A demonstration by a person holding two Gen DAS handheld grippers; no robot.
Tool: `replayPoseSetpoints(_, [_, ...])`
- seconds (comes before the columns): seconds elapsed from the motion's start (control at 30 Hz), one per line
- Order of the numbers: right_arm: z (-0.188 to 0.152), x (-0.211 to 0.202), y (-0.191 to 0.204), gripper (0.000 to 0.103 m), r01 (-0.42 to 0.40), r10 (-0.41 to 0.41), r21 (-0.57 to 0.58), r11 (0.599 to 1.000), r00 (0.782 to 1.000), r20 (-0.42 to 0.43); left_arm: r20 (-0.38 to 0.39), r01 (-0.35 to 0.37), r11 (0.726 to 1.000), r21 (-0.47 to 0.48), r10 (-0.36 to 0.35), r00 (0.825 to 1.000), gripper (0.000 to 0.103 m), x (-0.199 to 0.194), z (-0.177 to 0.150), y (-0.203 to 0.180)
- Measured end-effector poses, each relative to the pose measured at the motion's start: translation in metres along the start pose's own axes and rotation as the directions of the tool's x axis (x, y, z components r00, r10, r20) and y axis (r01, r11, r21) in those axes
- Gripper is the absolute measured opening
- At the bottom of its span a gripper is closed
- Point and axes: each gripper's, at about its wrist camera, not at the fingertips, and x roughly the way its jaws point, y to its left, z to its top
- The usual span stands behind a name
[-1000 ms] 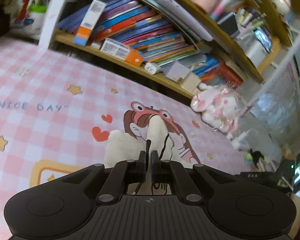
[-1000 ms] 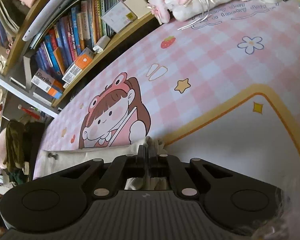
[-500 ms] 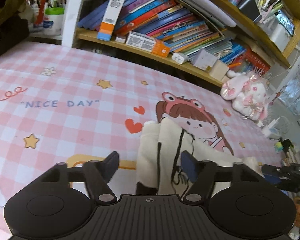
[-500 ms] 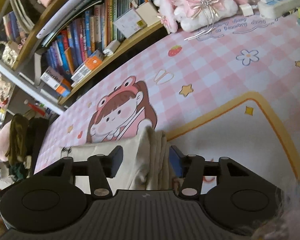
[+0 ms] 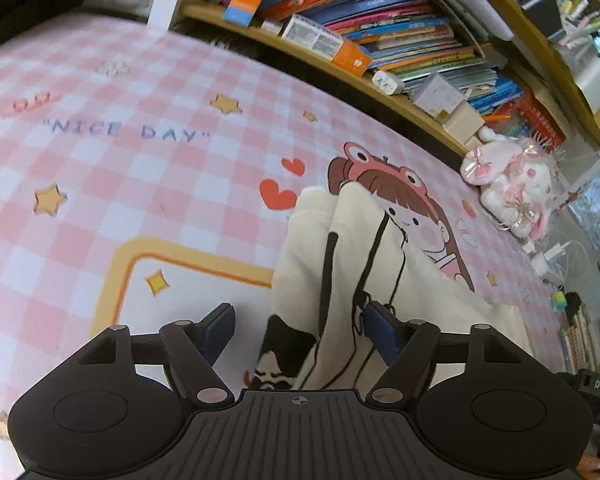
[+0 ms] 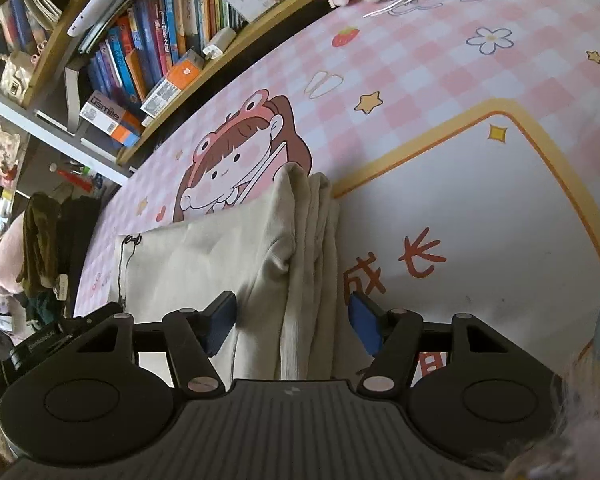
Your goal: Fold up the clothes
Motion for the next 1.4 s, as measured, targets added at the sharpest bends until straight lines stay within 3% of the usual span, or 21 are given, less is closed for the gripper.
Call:
replayPoseSetpoints(0.13, [0.001,0.004,-0.002,0.041,-0.02,0.02,-0.006,1.0,0.999,-0.027,-0.018,0.017,1.0,-0.016,-0.018,1.0,0.059,0.003,-0.006,-0.006])
replayPoseSetpoints(0.3, [0.004,0.004,0.002,0.026,-0.027,0.025,-0.066,0.997,0.999,-0.028,-0.008,0.009,1.0,-0.019,-0.01,1.0,0.027,-0.005,-0.01,-0.016])
replayPoseSetpoints(0.5, [0.01,-0.009,0.008,0.017,-0.005,0.01,-0.166,0.986,1.0,0.03,-0.013,0.042,0.999,0.034,-0.042,0.999,0.019,-0.018,-0.019,-0.042])
replayPoseSetpoints(0.77, [0.011,-0.033,-0.002,0.016,0.023,-0.019,-0.238,0.971,1.0,0.022,-0.023,0.035,0.979,0.199,-0.031,0.999,0.018,-0.032,-0.044,-0.086])
replayPoseSetpoints(0.87, [0.009,-0.037,-0.004,0.016,0.036,-0.031,-0.267,0.963,0.999,0.024,-0.023,0.021,0.989,0.145,-0.018,1.0,0.02,-0.028,-0.047,-0.08])
replayPoseSetpoints(0.97, [0.013,-0.035,-0.013,0.019,0.019,-0.02,-0.235,0.972,1.0,0.001,-0.045,0.002,0.997,0.075,0.002,0.999,0.03,-0.024,-0.045,-0.066])
replayPoseSetpoints(1.03, [0.015,-0.033,-0.018,0.031,0.014,-0.017,-0.214,0.977,1.0,-0.012,-0.057,0.005,0.999,0.052,-0.002,0.998,0.039,-0.02,-0.044,-0.058])
replayPoseSetpoints(1.1, [0.017,-0.032,-0.022,0.036,0.011,-0.015,-0.194,0.981,1.0,-0.023,-0.063,0.017,0.999,0.031,-0.015,0.998,0.048,-0.014,-0.043,-0.052])
replayPoseSetpoints(1.4, [0.023,-0.017,-0.036,0.04,-0.039,0.029,-0.101,0.994,0.995,-0.095,-0.034,0.068,0.997,-0.048,-0.069,0.997,0.049,0.004,-0.04,-0.043])
